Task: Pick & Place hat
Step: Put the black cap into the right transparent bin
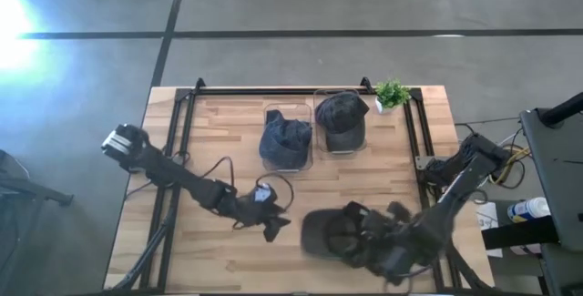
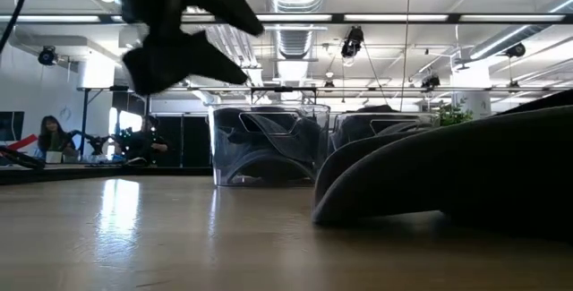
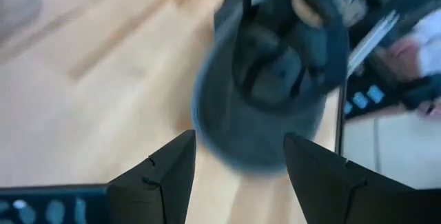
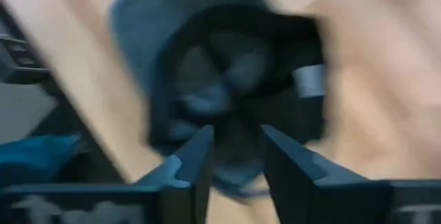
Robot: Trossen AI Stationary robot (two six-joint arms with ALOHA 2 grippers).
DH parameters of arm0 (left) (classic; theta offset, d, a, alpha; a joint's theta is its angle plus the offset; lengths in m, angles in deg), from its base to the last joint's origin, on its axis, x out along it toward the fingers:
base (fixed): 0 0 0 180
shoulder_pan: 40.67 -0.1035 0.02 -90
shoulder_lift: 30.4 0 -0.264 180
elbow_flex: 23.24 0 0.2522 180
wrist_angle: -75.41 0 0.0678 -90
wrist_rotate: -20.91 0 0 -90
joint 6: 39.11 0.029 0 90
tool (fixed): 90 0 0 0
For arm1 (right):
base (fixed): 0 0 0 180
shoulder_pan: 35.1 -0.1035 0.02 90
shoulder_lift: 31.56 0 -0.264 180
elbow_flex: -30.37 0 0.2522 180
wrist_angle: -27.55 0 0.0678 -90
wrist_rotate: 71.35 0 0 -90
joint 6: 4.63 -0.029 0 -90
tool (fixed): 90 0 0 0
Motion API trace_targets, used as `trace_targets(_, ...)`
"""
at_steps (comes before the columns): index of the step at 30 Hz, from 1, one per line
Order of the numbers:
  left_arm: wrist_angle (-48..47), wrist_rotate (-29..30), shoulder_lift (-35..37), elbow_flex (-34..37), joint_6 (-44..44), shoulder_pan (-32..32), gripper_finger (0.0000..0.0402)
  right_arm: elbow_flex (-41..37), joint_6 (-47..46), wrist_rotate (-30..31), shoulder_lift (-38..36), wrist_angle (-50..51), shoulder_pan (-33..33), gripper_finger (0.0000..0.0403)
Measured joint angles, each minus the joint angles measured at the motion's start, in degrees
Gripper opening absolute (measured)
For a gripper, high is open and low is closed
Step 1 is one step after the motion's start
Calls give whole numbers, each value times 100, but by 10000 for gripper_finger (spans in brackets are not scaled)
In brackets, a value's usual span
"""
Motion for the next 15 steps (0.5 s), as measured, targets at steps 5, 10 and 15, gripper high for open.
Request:
trace_targets(5, 1311, -665, -98, 457, 729, -653, 213, -11, 60, -615, 607, -1452, 185, 171)
trace_targets(10, 1508, -1504, -477, 192, 1305, -1268, 213, -11, 369, -627, 962, -2044, 174, 189)
trace_targets(15, 1448, -2219, -1101, -324, 1712, -1461, 213, 19, 1224, -693, 1419, -2863, 176, 182)
